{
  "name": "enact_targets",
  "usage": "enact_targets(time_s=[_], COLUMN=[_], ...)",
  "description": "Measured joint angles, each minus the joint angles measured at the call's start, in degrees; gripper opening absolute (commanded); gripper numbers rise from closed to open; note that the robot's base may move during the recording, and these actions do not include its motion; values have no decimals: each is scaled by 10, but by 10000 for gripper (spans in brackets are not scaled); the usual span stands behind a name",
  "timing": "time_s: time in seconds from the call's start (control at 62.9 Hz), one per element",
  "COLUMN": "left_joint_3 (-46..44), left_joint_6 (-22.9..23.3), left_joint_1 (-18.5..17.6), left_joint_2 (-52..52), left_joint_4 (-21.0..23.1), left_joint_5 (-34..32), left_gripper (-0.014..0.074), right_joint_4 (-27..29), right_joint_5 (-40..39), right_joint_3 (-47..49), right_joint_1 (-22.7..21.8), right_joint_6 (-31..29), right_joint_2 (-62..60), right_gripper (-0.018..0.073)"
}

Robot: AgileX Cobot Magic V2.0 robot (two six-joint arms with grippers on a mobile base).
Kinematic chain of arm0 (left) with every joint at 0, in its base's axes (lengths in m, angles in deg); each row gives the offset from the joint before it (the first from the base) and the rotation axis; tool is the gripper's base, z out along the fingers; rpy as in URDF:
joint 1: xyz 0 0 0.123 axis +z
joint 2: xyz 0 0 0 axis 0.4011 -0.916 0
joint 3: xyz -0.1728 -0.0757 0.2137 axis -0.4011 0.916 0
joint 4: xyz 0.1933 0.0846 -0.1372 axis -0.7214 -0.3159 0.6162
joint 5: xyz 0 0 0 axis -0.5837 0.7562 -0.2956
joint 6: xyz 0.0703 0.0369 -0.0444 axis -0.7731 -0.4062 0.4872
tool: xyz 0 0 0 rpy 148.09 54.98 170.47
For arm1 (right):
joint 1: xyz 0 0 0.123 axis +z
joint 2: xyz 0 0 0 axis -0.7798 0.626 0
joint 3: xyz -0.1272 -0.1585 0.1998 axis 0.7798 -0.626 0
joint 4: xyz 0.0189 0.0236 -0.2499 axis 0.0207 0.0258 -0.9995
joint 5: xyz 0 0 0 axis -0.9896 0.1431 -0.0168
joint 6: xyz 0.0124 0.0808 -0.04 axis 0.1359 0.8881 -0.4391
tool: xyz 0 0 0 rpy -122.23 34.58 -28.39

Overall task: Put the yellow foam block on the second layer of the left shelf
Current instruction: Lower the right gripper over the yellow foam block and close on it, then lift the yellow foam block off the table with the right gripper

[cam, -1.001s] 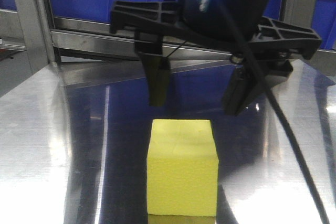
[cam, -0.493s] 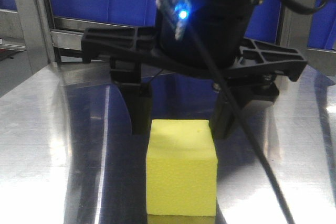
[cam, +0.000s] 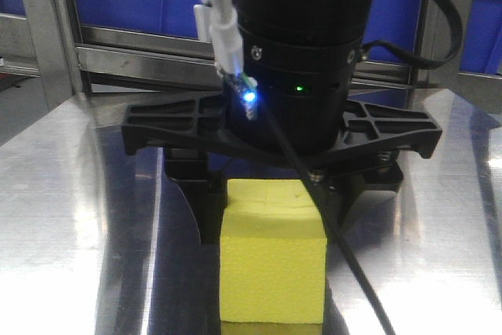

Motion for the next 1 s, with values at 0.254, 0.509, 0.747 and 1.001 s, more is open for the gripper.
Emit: enact_targets(time_s=[0.254,0.509,0.747,1.001], left_joint_3=[0,0,0,0], left_joint_6=[0,0,0,0], left_joint_1=[0,0,0,0], left_joint_2=[0,0,0,0], left_joint_4=[0,0,0,0], left_joint_5=[0,0,0,0], left_gripper=[124,124,124,124], right_joint_4=[-1,-1,-1,-1], right_joint_5=[3,3,4,9], right_joint_3=[2,0,-54,-139], right_joint_1=[1,-2,-64,-193], right_joint_6=[0,-6,-91,-238], right_joint_2=[0,-16,-106,-234], right_gripper=[428,428,428,428])
